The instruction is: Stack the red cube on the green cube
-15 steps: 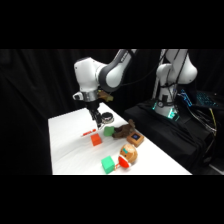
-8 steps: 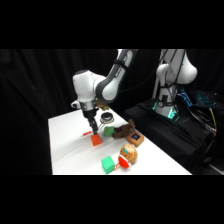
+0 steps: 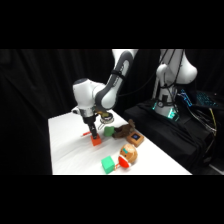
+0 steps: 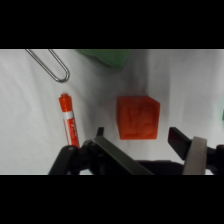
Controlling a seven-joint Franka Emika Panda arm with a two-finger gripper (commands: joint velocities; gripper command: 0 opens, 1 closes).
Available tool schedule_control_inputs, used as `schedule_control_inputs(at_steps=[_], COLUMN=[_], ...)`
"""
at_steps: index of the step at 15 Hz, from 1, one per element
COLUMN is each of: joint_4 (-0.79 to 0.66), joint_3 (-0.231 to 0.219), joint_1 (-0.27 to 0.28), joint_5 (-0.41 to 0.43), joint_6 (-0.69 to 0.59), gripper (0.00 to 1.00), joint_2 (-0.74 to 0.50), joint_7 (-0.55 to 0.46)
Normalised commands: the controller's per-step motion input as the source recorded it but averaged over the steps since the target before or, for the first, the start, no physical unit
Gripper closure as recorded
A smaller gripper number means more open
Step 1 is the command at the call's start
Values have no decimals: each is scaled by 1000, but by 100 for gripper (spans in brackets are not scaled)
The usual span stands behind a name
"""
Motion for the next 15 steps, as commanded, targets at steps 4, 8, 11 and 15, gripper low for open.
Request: schedule_control_inputs(at_steps=[4,8,11,15], joint_4=[144,152,124,109], joint_3=[24,26,33,37], joint_1=[4,-9,-17,-20], joint_5=[-70,-60,-55,-52], joint_6=[103,94,92,92], gripper=[0,0,0,25], joint_2=[145,145,127,95], joint_7=[102,91,75,67])
